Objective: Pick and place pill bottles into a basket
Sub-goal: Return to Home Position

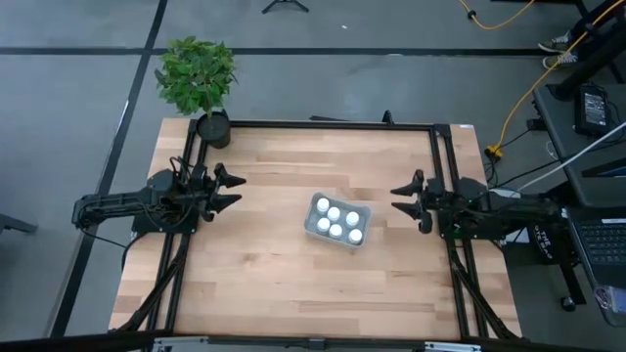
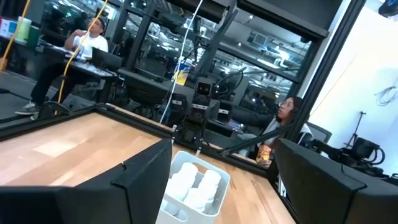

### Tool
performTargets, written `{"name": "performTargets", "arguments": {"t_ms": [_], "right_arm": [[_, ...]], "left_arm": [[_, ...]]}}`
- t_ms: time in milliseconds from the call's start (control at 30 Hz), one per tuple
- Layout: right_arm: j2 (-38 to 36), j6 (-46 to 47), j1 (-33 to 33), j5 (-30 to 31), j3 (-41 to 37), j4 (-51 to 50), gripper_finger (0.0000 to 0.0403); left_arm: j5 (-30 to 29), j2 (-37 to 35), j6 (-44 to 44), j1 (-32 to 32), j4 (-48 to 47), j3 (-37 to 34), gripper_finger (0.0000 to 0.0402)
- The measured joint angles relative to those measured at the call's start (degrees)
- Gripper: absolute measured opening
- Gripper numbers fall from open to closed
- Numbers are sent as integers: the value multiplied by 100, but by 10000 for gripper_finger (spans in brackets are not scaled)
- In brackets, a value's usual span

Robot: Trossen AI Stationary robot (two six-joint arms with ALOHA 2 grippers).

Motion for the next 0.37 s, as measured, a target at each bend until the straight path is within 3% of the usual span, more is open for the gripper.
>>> {"name": "performTargets", "arguments": {"t_ms": [100, 367], "right_arm": [[-5, 17, -2, -361, 0, 82, 193], [-1, 15, -2, -390, 0, 78, 179]], "left_arm": [[0, 0, -1, 0, -1, 0, 278], [7, 0, 1, 0, 1, 0, 278]]}}
